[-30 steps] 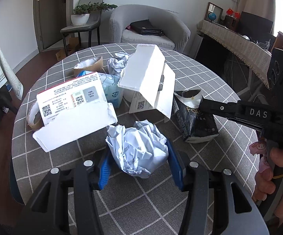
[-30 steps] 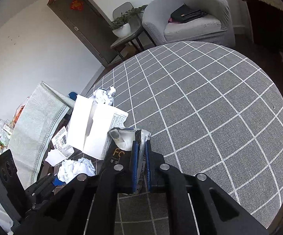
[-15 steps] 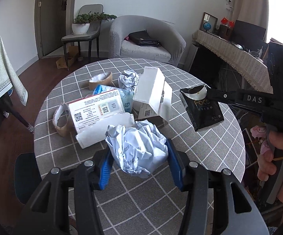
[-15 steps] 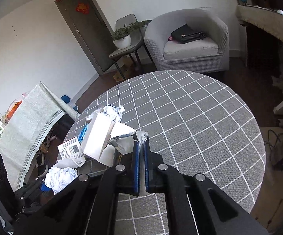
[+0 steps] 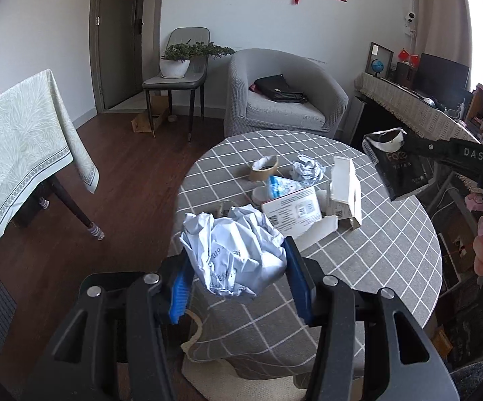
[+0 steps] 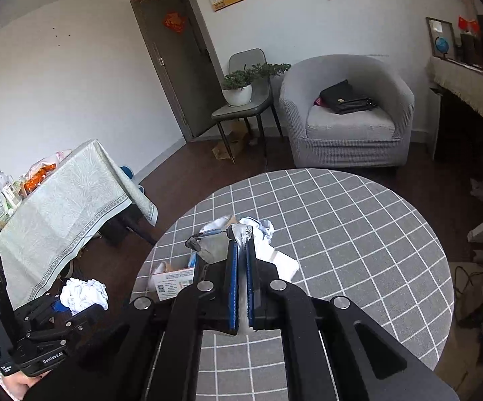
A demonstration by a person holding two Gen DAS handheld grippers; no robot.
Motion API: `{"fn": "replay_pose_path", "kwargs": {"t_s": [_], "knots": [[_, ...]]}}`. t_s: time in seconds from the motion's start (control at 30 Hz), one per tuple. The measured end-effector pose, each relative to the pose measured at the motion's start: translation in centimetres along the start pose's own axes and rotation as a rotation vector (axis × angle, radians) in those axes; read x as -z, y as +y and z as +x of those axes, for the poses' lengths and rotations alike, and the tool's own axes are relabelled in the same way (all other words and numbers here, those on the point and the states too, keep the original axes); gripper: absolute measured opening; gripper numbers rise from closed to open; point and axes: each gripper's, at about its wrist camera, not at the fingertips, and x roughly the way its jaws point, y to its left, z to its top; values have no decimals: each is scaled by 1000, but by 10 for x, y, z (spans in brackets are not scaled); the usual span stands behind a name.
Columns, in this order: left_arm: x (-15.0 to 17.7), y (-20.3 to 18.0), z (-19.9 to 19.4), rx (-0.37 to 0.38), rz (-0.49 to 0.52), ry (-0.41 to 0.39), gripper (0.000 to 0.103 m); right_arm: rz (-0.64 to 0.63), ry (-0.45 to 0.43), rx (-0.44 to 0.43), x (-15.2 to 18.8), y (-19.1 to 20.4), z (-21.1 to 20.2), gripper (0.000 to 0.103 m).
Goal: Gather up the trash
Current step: 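Carry the crumpled paper over the teal bin and open the left tool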
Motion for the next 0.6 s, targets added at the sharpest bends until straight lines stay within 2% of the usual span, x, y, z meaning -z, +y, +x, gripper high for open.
{"fn": "replay_pose_path", "kwargs": {"t_s": [0.37, 0.6], "knots": [[37, 142, 31, -77, -153, 78, 53, -167, 51, -54, -1, 82, 49, 5], [62, 203, 58, -139, -203, 130, 53, -201, 79, -107, 2, 116, 73, 5]]}}
